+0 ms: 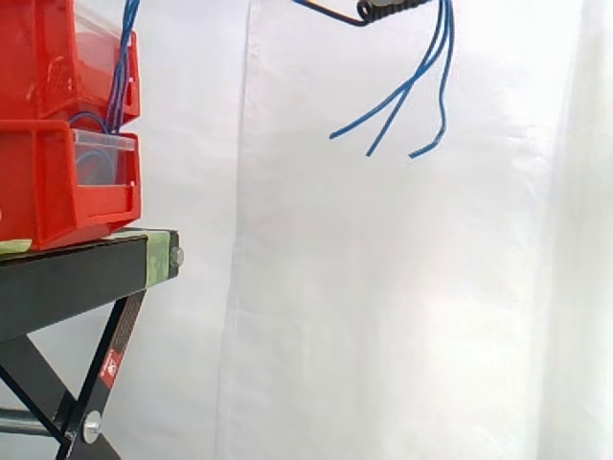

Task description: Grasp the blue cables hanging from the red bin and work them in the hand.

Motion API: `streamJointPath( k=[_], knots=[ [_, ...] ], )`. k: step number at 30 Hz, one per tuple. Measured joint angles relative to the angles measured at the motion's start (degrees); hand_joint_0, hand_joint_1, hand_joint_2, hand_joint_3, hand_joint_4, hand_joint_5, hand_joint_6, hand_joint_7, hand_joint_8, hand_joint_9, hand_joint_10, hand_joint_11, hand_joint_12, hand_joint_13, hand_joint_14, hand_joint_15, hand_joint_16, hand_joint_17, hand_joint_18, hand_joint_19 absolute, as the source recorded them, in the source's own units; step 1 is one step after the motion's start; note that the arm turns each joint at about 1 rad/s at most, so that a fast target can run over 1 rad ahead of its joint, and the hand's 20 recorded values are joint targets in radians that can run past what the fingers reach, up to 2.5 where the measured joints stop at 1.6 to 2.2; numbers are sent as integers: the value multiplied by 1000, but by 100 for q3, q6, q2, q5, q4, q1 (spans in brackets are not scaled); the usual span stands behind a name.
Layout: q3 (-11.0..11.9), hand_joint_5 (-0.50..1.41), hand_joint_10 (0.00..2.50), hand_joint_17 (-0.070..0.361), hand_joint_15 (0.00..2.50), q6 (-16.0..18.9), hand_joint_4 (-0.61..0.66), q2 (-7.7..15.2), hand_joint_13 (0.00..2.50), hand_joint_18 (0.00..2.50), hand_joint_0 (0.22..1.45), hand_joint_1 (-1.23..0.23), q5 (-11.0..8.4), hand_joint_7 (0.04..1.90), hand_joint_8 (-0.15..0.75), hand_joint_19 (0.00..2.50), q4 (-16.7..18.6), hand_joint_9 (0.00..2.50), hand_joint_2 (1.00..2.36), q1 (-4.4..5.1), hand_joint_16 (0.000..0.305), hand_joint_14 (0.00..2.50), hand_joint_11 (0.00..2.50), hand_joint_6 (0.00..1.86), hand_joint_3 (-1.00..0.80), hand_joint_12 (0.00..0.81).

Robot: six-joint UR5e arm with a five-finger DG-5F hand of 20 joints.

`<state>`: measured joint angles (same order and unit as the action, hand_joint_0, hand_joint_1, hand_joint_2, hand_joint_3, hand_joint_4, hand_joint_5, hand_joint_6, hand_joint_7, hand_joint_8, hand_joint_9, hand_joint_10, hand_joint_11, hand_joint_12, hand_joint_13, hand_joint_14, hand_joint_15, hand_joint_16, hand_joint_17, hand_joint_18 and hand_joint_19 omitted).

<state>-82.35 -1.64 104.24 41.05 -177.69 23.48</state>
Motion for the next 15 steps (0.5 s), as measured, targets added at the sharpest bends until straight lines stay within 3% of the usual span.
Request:
streamJointPath(
  k=[2, 4, 6, 9, 11, 13, 14, 15],
  knots=[
    [0, -240, 2500, 153, 1398, -1, 256, 0, 1889, 2500, 870, -707, 0, 1097, 455, 759, -2, 1805, 1003, -1, 203, 2500, 2500, 813, -934, 533],
    [0, -266, 2500, 153, 1398, -1, 250, 0, 1889, 2500, 911, -732, 2, 1046, 455, 759, -2, 1805, 1006, 0, 203, 2500, 2500, 888, -849, 533],
    [0, -301, 2500, 153, 1398, -1, 240, 0, 1889, 2500, 972, -754, 5, 1028, 455, 759, -2, 1805, 1021, 0, 203, 2500, 2500, 924, -326, 533],
    [0, -341, 2500, 153, 1398, -2, 223, 0, 1889, 2500, 979, -755, 7, 1014, 455, 759, -3, 1805, 1023, -1, 203, 2500, 2500, 961, 64, 533],
    [0, -367, 2500, 153, 1398, 0, 215, 0, 1889, 2500, 979, -757, 8, 997, 455, 759, -3, 1805, 1018, -1, 203, 2500, 2500, 975, 162, 533],
    [0, -382, 2500, 153, 1398, 1, 216, 0, 1889, 2500, 954, -764, 8, 988, 455, 759, -3, 1805, 1015, -1, 203, 2500, 2500, 983, 127, 533],
    [0, -424, 2500, 153, 1398, 0, 216, 0, 1889, 2500, 915, -753, 9, 967, 455, 759, -3, 1805, 1013, -1, 203, 2500, 2500, 1034, 28, 533],
    [0, -413, 2500, 153, 1398, -1, 198, 0, 1889, 2500, 879, -749, 9, 1011, 455, 759, -3, 1805, 1017, -1, 203, 2500, 2500, 962, -198, 533]
  ],
)
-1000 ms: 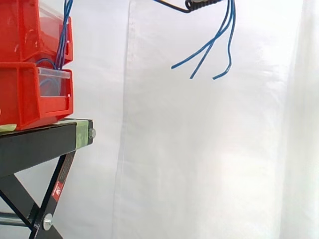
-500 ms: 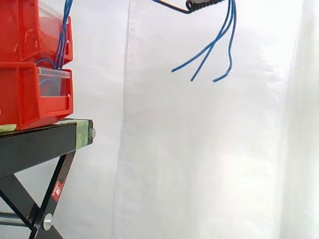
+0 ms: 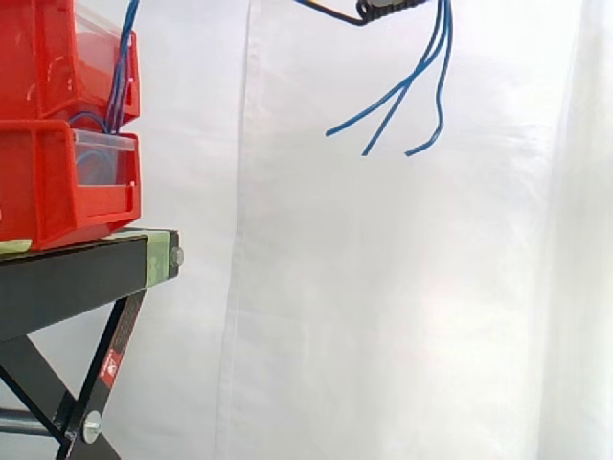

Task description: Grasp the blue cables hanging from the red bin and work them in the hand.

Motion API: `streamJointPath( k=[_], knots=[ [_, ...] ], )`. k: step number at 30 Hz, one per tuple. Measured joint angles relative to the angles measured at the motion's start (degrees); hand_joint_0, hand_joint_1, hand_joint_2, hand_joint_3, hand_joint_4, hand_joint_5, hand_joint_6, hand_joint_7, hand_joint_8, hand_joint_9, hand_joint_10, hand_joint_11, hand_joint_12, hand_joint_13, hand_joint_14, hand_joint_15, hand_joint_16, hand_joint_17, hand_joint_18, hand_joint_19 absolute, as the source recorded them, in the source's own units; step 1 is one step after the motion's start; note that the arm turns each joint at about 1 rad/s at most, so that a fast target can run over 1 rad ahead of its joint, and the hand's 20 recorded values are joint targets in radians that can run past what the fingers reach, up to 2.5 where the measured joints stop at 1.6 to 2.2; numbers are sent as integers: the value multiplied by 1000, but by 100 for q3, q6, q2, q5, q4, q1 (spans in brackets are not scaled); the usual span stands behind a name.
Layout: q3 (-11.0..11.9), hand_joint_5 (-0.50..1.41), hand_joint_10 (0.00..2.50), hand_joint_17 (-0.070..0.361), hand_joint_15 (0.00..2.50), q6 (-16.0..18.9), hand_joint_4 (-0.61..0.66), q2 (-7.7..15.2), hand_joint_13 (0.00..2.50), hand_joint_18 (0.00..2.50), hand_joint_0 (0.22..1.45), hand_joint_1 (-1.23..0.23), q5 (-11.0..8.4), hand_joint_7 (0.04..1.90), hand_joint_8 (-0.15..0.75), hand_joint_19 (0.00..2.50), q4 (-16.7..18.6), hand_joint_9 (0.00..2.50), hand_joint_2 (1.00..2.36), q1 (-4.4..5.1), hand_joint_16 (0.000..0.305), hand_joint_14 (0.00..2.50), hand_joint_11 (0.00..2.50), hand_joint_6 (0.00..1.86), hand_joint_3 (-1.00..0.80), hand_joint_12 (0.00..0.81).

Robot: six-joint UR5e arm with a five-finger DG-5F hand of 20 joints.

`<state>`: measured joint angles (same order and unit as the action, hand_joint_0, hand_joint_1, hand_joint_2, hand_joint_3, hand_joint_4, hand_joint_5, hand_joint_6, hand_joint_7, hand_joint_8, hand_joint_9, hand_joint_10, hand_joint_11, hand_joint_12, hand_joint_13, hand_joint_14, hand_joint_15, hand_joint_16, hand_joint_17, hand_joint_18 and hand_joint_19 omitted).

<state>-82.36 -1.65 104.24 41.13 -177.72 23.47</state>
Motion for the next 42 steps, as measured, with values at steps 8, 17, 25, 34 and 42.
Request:
streamJointPath(
  k=[8, 17, 25, 34, 42],
  knots=[
    [0, -390, 2500, 153, 1398, 0, 204, 0, 1889, 2500, 810, -736, 0, 1043, 455, 759, 0, 1805, 1000, 0, 203, 2500, 2500, 796, -1000, 533],
    [0, -376, 2500, 153, 1398, 2, 135, 0, 1889, 2500, 1125, -841, 0, 1018, 455, 759, 0, 1805, 1009, 0, 203, 2500, 2500, 780, -785, 533],
    [0, -321, 2500, 153, 1398, 1, 98, 0, 1889, 2500, 1161, -824, 0, 997, 455, 759, 0, 1805, 1022, 0, 203, 2500, 2500, 794, -378, 533],
    [0, -266, 2500, 153, 1398, 2, 145, 0, 1889, 2500, 1084, -762, 0, 980, 455, 759, 0, 1805, 1017, -1, 203, 2500, 2500, 907, -481, 533],
    [0, -220, 2500, 153, 1398, 3, 224, 0, 1889, 2500, 1135, -675, 0, 942, 455, 759, 0, 1805, 1022, -1, 203, 2500, 2500, 1149, -152, 533]
  ],
)
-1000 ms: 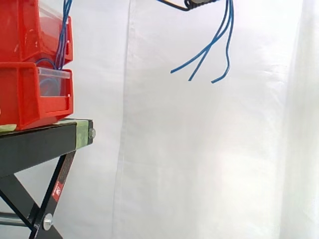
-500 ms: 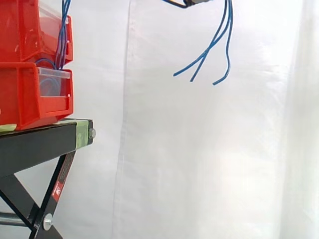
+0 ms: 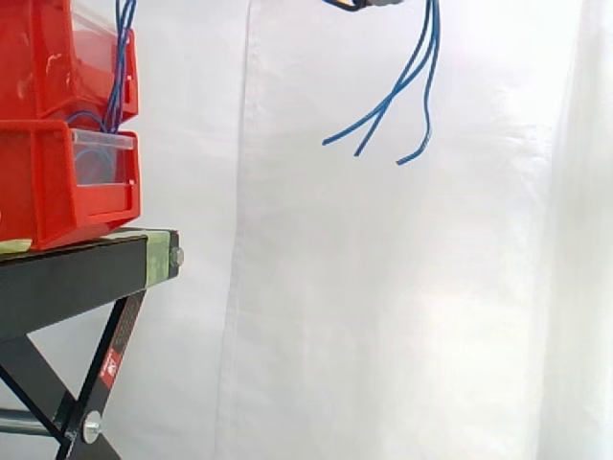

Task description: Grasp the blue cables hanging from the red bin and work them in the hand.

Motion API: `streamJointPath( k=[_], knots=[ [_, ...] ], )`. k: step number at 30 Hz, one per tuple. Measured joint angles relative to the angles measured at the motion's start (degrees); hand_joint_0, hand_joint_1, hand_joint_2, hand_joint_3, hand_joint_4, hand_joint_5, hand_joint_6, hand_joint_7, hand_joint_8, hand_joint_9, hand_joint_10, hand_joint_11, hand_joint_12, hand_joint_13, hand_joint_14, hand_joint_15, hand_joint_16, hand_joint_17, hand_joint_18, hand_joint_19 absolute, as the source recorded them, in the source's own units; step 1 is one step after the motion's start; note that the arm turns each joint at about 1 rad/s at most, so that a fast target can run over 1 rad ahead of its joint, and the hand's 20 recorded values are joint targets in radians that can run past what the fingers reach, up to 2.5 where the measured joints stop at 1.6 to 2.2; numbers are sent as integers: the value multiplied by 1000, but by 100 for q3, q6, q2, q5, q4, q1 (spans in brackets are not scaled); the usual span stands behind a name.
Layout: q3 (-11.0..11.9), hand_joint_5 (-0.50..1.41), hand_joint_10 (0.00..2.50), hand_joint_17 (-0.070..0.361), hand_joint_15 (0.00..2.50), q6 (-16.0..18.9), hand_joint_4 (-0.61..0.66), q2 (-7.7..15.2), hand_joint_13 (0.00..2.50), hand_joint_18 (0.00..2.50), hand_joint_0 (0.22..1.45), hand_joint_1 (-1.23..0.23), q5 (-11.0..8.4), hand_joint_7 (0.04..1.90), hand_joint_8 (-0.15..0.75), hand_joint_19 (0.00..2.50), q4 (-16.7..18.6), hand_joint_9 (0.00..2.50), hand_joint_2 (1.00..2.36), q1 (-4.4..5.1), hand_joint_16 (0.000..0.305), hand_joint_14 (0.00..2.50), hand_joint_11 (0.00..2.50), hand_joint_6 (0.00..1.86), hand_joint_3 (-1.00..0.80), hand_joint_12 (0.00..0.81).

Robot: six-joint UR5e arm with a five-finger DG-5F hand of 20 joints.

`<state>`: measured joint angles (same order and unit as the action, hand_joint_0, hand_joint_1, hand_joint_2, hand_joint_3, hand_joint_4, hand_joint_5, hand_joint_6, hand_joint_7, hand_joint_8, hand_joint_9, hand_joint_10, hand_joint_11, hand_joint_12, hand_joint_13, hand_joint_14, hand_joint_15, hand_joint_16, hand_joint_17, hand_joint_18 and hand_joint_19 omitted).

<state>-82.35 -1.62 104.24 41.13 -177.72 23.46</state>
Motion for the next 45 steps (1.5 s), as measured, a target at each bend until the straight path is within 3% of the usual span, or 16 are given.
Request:
streamJointPath(
  k=[11, 27, 32, 45],
  knots=[
    [0, -225, 2500, 153, 1398, -5, 314, 0, 1889, 2500, 1015, -564, -15, 959, 455, 759, 10, 1805, 1019, 8, 203, 2500, 2500, 1149, -399, 533],
    [-1, -209, 2500, 153, 1398, -83, 342, 0, 1889, 2500, 990, -568, 3, 980, 455, 759, 9, 1805, 1019, 17, 203, 2500, 2500, 1127, -466, 533],
    [0, -176, 2500, 153, 1398, -308, 353, 0, 1889, 2500, 955, -561, 11, 1008, 455, 759, 16, 1805, 1017, 18, 203, 2500, 2500, 1088, -567, 533],
    [-5, -141, 2500, 153, 1398, -1014, 358, 0, 1889, 2500, 958, -573, 68, 1028, 455, 759, 17, 1805, 1018, 17, 203, 2500, 2500, 1030, -545, 533]
  ],
)
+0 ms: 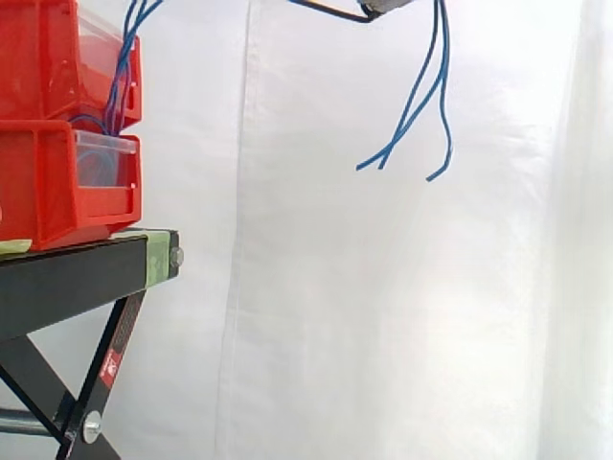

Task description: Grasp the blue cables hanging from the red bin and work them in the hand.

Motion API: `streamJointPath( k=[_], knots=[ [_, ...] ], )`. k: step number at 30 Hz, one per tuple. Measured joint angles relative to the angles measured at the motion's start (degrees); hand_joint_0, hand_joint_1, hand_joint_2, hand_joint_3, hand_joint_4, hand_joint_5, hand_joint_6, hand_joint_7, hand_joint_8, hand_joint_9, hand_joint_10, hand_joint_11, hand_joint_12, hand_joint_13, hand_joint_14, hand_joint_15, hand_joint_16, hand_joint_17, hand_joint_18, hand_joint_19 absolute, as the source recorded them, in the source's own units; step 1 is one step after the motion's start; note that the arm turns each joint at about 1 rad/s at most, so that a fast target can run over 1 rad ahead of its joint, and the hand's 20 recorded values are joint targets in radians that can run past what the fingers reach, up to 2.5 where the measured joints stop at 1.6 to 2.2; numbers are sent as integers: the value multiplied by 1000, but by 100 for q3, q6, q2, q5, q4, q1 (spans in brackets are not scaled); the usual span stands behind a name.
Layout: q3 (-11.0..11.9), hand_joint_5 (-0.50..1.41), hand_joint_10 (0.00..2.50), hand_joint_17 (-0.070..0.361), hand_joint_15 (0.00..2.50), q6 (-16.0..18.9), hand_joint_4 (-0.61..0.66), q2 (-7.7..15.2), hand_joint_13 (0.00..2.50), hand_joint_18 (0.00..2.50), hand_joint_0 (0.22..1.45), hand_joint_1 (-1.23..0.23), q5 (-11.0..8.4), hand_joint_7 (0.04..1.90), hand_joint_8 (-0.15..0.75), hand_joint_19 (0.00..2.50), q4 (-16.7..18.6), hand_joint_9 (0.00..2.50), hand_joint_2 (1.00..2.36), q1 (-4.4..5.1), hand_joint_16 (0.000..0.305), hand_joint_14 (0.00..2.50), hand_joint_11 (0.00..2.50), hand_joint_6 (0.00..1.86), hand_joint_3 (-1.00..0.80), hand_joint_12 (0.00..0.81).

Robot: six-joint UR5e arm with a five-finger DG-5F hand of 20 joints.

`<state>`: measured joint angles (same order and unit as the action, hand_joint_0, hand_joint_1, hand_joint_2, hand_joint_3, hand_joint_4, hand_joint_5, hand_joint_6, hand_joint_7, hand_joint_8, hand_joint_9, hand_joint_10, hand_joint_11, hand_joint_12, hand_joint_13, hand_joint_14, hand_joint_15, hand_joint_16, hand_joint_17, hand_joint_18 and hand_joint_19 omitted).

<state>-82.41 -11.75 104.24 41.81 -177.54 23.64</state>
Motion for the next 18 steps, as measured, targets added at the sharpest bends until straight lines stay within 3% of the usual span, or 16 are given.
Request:
streamJointPath(
  k=[10, 18],
  knots=[
    [2, -133, 2500, 153, 1398, -530, 358, 0, 1889, 2500, 970, -576, 148, 1031, 455, 759, 14, 1805, 1018, -1, 203, 2500, 2500, 1017, -546, 533],
    [5, -132, 2500, 153, 1398, -753, 357, 0, 1889, 2500, 928, -563, 183, 1028, 455, 759, 42, 1805, 1008, 0, 203, 2500, 2500, 1014, -826, 533]
  ],
)
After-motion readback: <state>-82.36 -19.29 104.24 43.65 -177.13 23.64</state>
